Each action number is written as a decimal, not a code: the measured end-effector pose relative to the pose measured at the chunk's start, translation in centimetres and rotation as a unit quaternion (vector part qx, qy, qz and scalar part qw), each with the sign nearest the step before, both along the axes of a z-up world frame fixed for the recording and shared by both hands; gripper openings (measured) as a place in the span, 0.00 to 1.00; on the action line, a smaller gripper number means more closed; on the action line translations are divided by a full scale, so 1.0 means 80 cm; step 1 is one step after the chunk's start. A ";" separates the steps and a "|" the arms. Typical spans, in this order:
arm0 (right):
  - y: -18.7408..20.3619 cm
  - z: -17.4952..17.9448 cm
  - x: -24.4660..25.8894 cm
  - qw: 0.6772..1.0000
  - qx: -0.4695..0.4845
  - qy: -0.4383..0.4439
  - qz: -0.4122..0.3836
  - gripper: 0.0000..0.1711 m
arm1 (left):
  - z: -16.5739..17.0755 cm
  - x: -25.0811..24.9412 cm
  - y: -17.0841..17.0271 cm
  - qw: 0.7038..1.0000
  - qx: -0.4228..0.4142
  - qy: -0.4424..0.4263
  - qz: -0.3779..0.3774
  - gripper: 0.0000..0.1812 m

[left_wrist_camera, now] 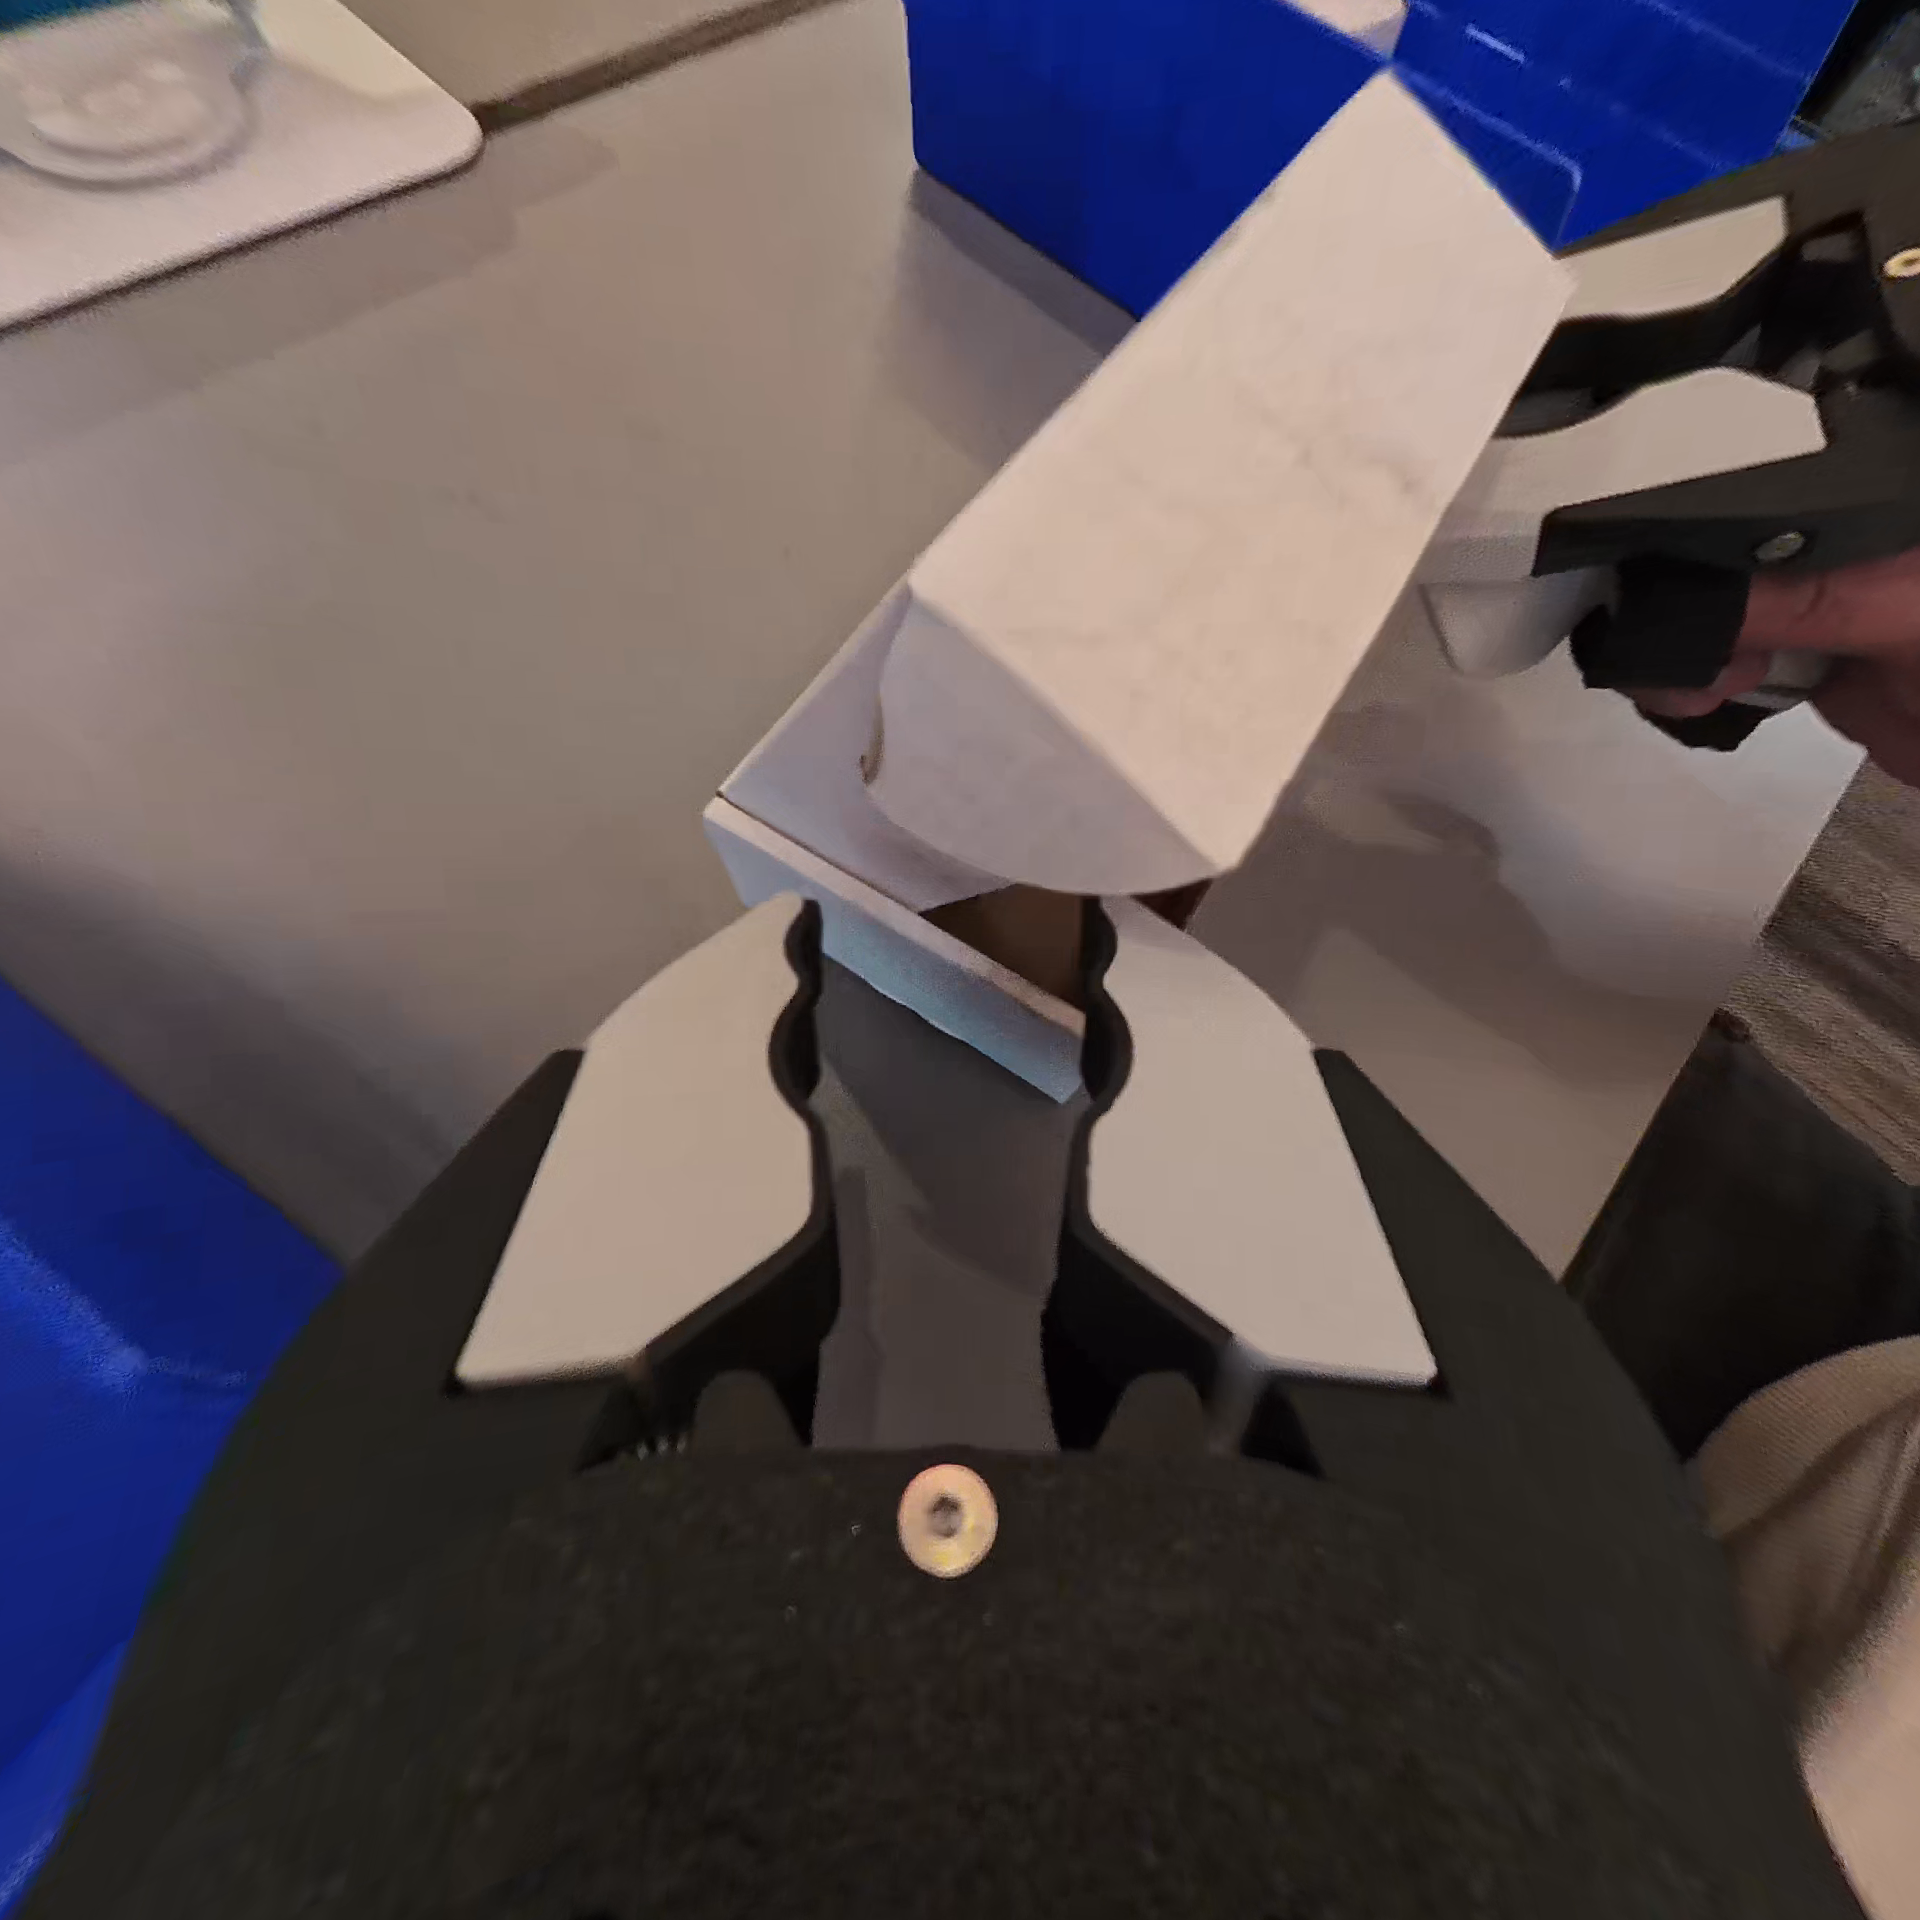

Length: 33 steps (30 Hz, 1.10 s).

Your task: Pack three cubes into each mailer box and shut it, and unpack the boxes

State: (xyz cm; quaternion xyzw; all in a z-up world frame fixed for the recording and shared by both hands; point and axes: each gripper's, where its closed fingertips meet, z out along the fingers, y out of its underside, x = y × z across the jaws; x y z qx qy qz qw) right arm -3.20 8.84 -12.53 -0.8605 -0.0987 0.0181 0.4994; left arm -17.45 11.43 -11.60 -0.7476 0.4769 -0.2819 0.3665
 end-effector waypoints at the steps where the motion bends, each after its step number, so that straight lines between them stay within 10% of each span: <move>1: -0.003 0.006 0.003 1.000 0.017 -0.019 -0.001 0.20 | 0.005 -0.003 -0.002 1.000 0.017 -0.003 0.004 0.28; 11: -0.008 0.049 -0.009 0.981 0.111 -0.159 0.008 0.06 | 0.032 0.007 -0.013 0.988 0.156 0.022 0.010 0.16; 33: -0.056 -0.073 -0.032 0.988 -0.080 -0.105 0.074 0.13 | -0.085 -0.013 -0.059 0.991 0.031 0.108 -0.066 0.12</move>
